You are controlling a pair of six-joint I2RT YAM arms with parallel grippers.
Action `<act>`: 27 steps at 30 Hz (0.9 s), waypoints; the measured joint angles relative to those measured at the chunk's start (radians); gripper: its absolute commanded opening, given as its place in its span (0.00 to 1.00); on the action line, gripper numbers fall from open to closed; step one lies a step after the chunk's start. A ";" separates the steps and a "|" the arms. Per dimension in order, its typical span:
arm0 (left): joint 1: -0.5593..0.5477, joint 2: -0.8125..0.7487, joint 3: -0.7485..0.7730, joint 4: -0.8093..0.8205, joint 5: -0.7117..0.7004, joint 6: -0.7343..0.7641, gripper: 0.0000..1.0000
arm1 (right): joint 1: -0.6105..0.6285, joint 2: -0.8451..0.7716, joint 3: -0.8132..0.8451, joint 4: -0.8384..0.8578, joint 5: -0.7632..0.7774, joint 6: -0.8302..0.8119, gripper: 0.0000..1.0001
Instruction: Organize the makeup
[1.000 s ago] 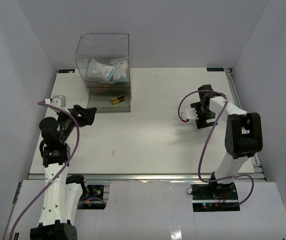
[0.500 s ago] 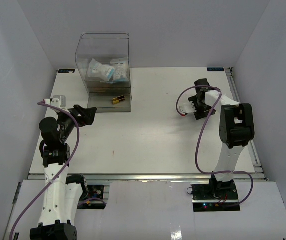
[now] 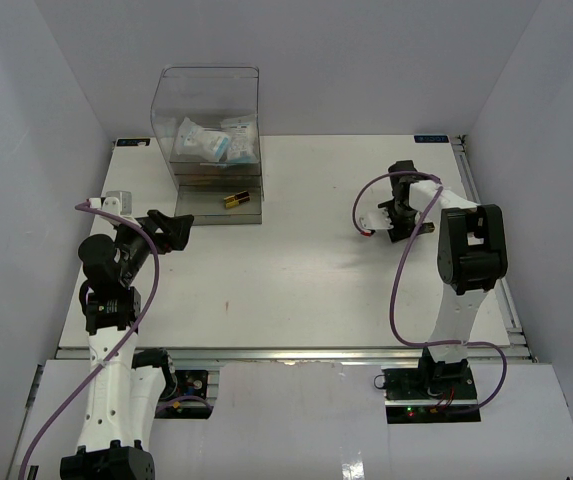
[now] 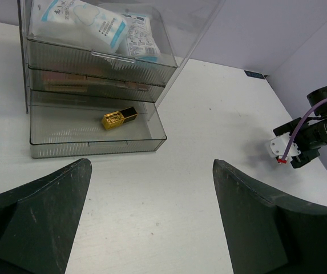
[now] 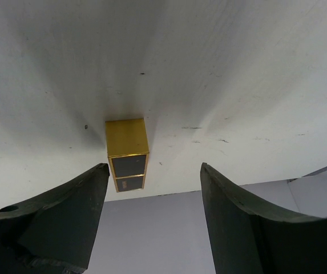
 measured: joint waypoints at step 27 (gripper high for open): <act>0.000 0.000 0.000 0.000 0.000 0.000 0.98 | -0.028 0.069 0.091 -0.109 -0.083 0.129 0.18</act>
